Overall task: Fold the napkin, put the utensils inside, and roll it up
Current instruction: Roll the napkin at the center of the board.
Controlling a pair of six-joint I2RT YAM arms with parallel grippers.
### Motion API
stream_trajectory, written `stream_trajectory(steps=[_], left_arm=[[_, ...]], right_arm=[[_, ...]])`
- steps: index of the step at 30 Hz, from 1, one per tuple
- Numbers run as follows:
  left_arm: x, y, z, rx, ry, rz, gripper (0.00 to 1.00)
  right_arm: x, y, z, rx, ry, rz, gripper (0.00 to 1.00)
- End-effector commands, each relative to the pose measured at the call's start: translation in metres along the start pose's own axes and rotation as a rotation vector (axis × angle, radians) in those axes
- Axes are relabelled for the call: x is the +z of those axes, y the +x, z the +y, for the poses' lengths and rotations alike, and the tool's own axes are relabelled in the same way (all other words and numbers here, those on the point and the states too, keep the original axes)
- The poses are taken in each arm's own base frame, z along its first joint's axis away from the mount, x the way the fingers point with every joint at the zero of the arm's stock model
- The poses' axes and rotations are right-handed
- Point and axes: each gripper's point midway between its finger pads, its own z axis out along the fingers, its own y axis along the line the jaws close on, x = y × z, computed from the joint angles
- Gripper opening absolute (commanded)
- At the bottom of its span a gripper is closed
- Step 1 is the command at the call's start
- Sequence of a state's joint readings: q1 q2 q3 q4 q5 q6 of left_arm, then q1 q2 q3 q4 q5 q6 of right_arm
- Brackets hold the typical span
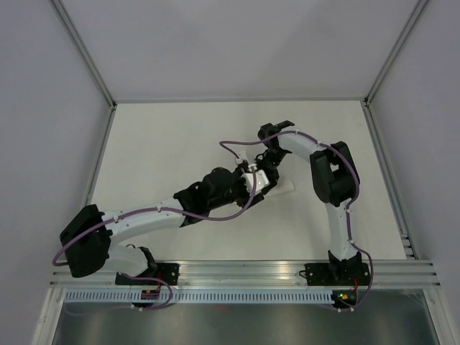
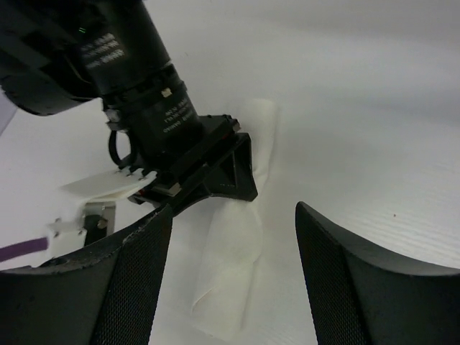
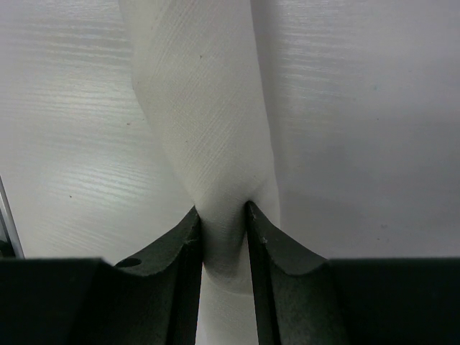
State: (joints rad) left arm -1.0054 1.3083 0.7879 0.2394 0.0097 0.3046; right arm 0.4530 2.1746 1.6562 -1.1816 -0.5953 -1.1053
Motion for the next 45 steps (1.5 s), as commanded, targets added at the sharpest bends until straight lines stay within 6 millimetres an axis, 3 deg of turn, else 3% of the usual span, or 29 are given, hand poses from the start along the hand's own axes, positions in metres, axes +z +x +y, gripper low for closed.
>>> stream_trajectory(steps=[1,2,3,4,8,18,22,30,41,45], left_arm=[[0.022,0.02,-0.012,0.123,0.098,0.111,0.74],[0.028,0.014,-0.011,0.139,0.107,0.109,0.74],[0.034,0.021,-0.015,0.147,0.135,0.134,0.74],[0.039,0.04,-0.021,0.149,0.163,0.199,0.74],[0.052,0.055,-0.019,0.155,0.193,0.264,0.75],[0.064,0.104,-0.004,0.132,0.227,0.402,0.74],[0.067,0.113,0.008,0.11,0.216,0.414,0.74],[0.077,0.129,0.013,0.084,0.216,0.44,0.73],[0.08,0.157,0.032,0.042,0.108,0.487,0.67],[0.081,0.165,0.034,0.047,0.09,0.512,0.6]], right_arm=[[0.025,0.019,-0.004,0.003,-0.059,0.046,0.35],[0.026,0.019,-0.005,0.004,-0.061,0.045,0.35],[0.026,0.019,-0.005,0.008,-0.064,0.045,0.35],[0.029,0.021,-0.006,0.016,-0.073,0.05,0.35],[0.032,0.022,-0.007,0.026,-0.085,0.054,0.35],[0.036,0.026,-0.01,0.043,-0.107,0.074,0.35],[0.037,0.027,-0.011,0.045,-0.105,0.083,0.35],[0.038,0.027,-0.014,0.057,-0.104,0.083,0.35],[0.04,0.028,-0.014,0.065,-0.105,0.085,0.35],[0.04,0.028,-0.014,0.067,-0.102,0.086,0.35]])
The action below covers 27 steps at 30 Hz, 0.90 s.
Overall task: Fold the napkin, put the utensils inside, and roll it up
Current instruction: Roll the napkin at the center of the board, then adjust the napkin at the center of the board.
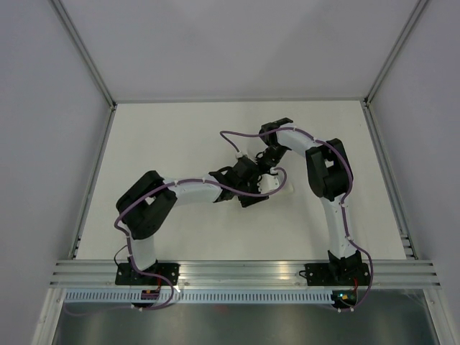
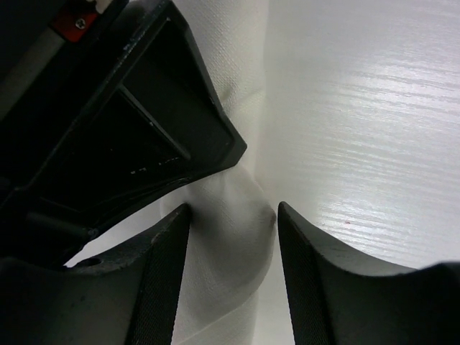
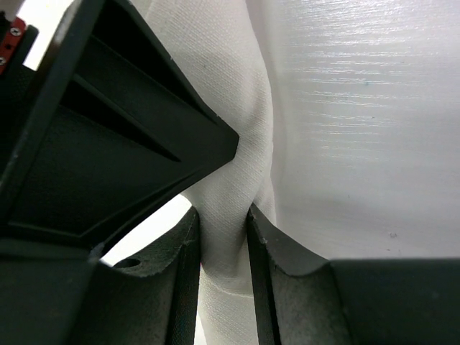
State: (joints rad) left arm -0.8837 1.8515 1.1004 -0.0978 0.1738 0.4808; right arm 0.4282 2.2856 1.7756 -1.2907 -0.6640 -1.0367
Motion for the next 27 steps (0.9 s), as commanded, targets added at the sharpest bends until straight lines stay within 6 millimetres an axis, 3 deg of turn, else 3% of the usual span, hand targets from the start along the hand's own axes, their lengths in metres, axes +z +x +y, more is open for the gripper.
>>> stream_trajectory(steps=[1,4,6,9,13,16,21,27], left_arm=[[0.007,0.014,0.048,-0.053,-0.165,0.02,0.58],[0.011,0.018,0.046,-0.062,-0.16,0.031,0.47],[0.012,0.02,0.047,-0.069,-0.165,0.038,0.31],[0.016,0.022,0.045,-0.084,-0.161,0.041,0.2],[0.017,0.027,0.042,-0.112,-0.155,0.053,0.14],[0.019,0.029,0.04,-0.138,-0.15,0.063,0.07],[0.018,0.034,0.034,-0.181,-0.133,0.089,0.05],[0.017,0.038,0.027,-0.242,-0.105,0.123,0.05]], right_arm=[[0.032,0.027,-0.021,-0.075,0.003,0.12,0.36],[0.032,0.026,-0.022,-0.071,0.01,0.116,0.36],[0.033,0.026,-0.024,-0.069,0.016,0.113,0.36],[0.033,0.023,-0.025,-0.055,0.024,0.1,0.38],[0.027,0.014,-0.024,-0.035,0.037,0.056,0.5],[0.018,0.006,-0.026,-0.016,0.068,0.014,0.74],[-0.01,-0.014,-0.031,0.023,0.152,-0.075,0.86],[-0.06,-0.03,-0.047,0.141,0.27,-0.22,0.91]])
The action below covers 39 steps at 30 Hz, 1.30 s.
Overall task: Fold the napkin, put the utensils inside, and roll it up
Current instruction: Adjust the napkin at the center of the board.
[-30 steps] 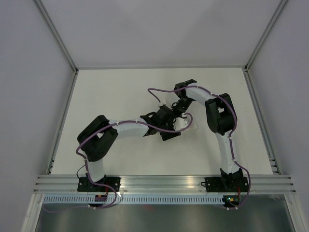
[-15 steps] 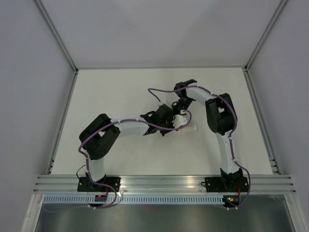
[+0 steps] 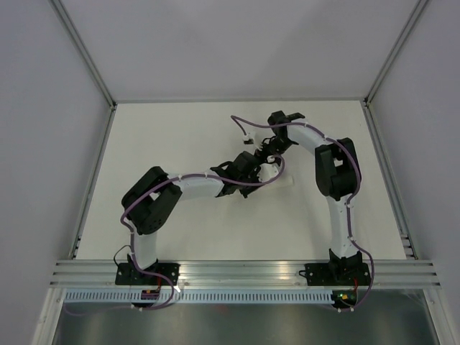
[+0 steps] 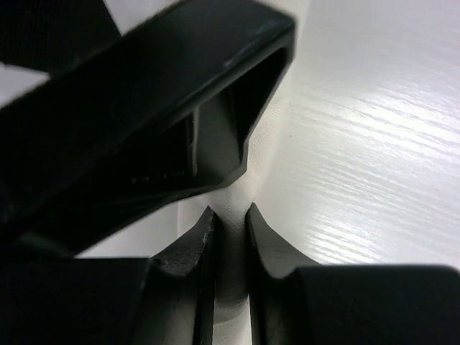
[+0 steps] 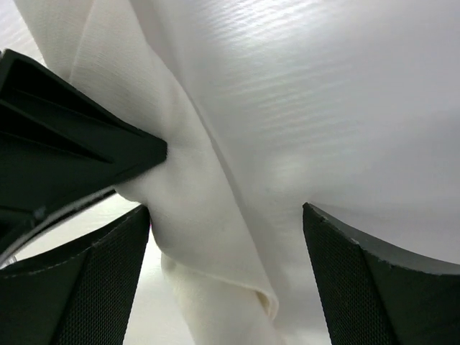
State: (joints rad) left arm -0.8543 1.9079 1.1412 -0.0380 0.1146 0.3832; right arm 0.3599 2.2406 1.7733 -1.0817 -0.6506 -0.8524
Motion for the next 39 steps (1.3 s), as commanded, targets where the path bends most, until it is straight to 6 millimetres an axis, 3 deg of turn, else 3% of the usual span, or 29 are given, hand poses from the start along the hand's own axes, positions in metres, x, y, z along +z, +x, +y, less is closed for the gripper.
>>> stream_trajectory(steps=[1,4,11,18,20,22,23,25,26,27,30,39], left_arm=[[0.004,0.038,0.004,-0.138,-0.02,0.14,0.05],[0.002,0.038,0.002,-0.179,-0.007,0.156,0.05],[-0.002,0.042,-0.003,-0.379,0.07,0.184,0.06],[-0.011,0.029,-0.005,-0.76,0.183,0.148,0.07],[-0.01,0.027,-0.001,-0.845,0.21,0.116,0.07],[-0.011,0.019,-0.005,-0.973,0.269,0.079,0.08],[-0.011,0.024,-0.006,-1.027,0.286,0.071,0.08],[-0.009,0.008,0.002,-1.132,0.317,-0.015,0.08],[-0.008,0.014,0.001,-1.18,0.323,-0.018,0.09],[-0.008,0.001,0.007,-1.231,0.342,-0.081,0.09],[-0.005,-0.001,0.011,-1.346,0.366,-0.145,0.09],[-0.002,0.008,0.023,-1.626,0.356,-0.305,0.07]], right_arm=[[-0.036,-0.018,-0.014,0.084,0.098,-0.109,0.92],[-0.063,-0.023,-0.028,0.136,0.152,-0.196,0.97],[-0.117,-0.026,-0.031,0.198,0.189,-0.313,0.98],[-0.18,-0.014,-0.04,0.31,0.261,-0.432,0.98],[-0.189,-0.014,-0.033,0.296,0.254,-0.451,0.98],[-0.206,-0.001,-0.031,0.322,0.273,-0.47,0.98],[-0.207,0.002,-0.03,0.318,0.276,-0.469,0.98],[-0.212,0.007,-0.024,0.322,0.278,-0.465,0.98],[-0.213,0.008,-0.022,0.323,0.28,-0.465,0.98],[-0.215,0.011,-0.021,0.319,0.282,-0.466,0.98],[-0.217,0.015,-0.011,0.317,0.271,-0.46,0.98],[-0.212,0.022,-0.003,0.332,0.254,-0.447,0.98]])
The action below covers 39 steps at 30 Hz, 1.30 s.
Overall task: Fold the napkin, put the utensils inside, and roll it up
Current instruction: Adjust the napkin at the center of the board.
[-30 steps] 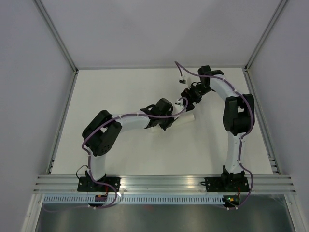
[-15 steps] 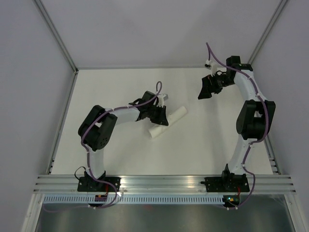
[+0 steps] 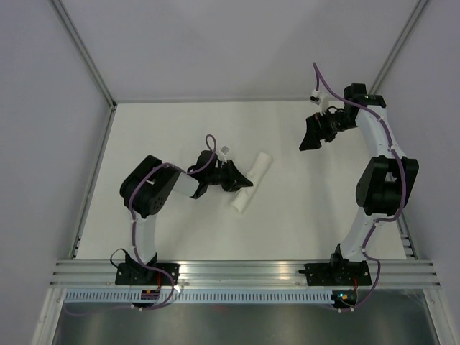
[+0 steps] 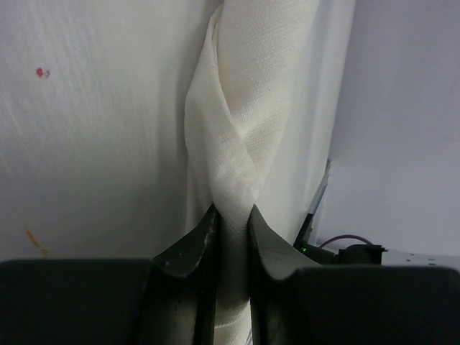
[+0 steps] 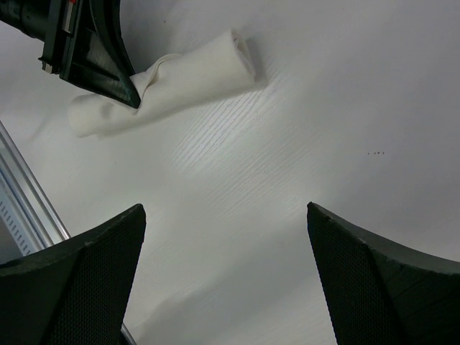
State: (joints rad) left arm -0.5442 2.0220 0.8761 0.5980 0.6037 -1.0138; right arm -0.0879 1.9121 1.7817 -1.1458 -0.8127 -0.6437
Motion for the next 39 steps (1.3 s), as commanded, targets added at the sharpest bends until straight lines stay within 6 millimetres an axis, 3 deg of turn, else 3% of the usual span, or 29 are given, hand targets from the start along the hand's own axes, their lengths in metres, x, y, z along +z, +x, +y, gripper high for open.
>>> stream_trajectory(steps=[1,8,13,17,26,33,39], left_arm=[[0.003,-0.006,0.004,-0.153,0.032,-0.076,0.07],[0.003,-0.003,0.002,-0.123,0.027,-0.042,0.16],[0.005,0.004,0.006,-0.121,0.007,0.006,0.35],[0.004,0.004,0.006,-0.103,-0.008,0.014,0.44],[0.003,0.006,0.005,-0.068,-0.014,0.042,0.47],[0.004,0.013,0.015,-0.047,-0.051,0.089,0.47],[0.003,0.016,0.025,0.0,-0.12,0.15,0.49]], right_arm=[[-0.006,-0.002,0.012,-0.009,-0.024,-0.014,0.98],[0.015,0.018,-0.011,0.058,0.087,0.072,0.98],[0.056,0.038,-0.012,0.053,0.138,0.169,0.84],[0.09,0.05,-0.008,0.051,0.16,0.228,0.79],[0.141,0.064,-0.023,0.101,0.236,0.328,0.49],[0.181,0.078,-0.026,0.079,0.289,0.419,0.39],[0.202,0.074,-0.03,0.081,0.302,0.435,0.34]])
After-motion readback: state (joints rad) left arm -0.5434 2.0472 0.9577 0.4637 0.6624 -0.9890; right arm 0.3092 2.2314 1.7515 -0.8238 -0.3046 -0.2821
